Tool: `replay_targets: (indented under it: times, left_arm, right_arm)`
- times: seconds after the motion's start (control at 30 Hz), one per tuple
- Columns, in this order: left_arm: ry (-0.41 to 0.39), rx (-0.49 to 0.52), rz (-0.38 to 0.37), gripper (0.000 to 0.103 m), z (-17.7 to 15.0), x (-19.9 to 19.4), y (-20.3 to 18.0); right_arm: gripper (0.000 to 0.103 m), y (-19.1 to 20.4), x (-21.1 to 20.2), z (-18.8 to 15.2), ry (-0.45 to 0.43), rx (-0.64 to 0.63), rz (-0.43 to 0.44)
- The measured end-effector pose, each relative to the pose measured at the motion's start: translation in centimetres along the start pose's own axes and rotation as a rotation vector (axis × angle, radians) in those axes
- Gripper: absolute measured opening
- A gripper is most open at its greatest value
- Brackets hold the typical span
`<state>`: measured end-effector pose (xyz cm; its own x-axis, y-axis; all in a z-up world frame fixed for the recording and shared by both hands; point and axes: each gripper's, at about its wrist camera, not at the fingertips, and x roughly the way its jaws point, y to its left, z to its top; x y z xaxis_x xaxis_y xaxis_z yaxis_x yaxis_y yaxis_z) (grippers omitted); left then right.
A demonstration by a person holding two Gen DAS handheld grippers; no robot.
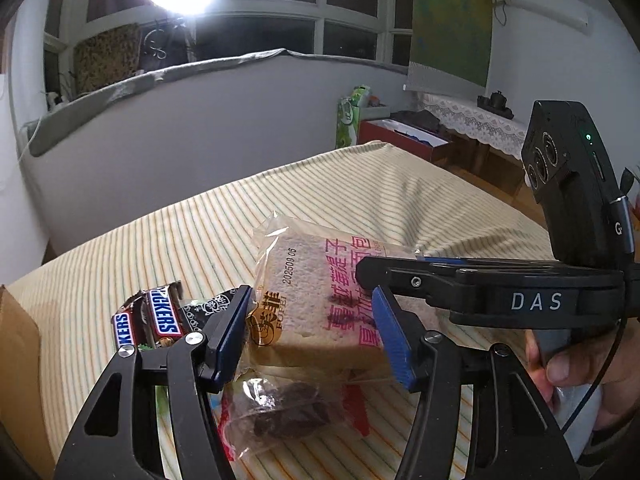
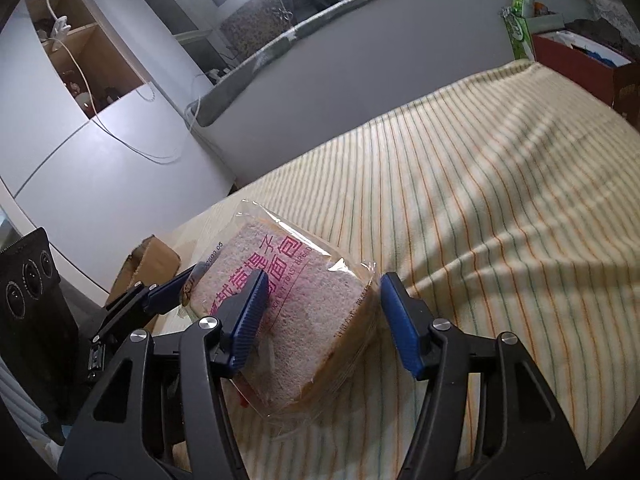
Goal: Organize snacks
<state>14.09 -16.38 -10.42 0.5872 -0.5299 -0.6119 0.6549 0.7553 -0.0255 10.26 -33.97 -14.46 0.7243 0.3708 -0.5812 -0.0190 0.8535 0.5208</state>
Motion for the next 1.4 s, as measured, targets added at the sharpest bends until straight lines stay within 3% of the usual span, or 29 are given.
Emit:
replay_targets:
  times: [0.3, 0.53, 0.83, 1.03, 1.17, 1.4]
  left_arm:
    - [-0.091, -0.02, 0.0, 0.059, 1.7, -5.5, -0.3]
    - [-0.211, -0.02, 0.03, 0.059, 2.3, -12.6, -0.1]
    - [-0.322, -0.059, 0.058, 0.058, 1.1, -19.4, 1.4]
    - [-0.32, -0.114, 0.08, 0.058, -0.3, -20.4, 3.1]
    - [-0.305, -0.145, 0.121, 0.058, -1.6, -20.5, 5.1]
    - [-0.287, -0.206, 0.181, 0.058, -2.8, -20.4, 9.5]
  right_arm:
    - [0.061, 6.3, -6.1, 1.2, -0.102, -0.095, 0.019]
    - [0.061, 12.9, -10.1, 1.4, -0.159, -0.196, 0.027]
    - [0.058, 19.1, -12.1, -0.5, -0.16, -0.29, 0.057]
    - [0.055, 21.2, -9.5, -1.7, -0.103, -0.307, 0.084]
    - [0.048, 22.6, -5.6, -2.0, -0.035, -0.306, 0.119]
    - [0.047, 25.1, -1.3, -1.4, 0.01, -0.304, 0.196]
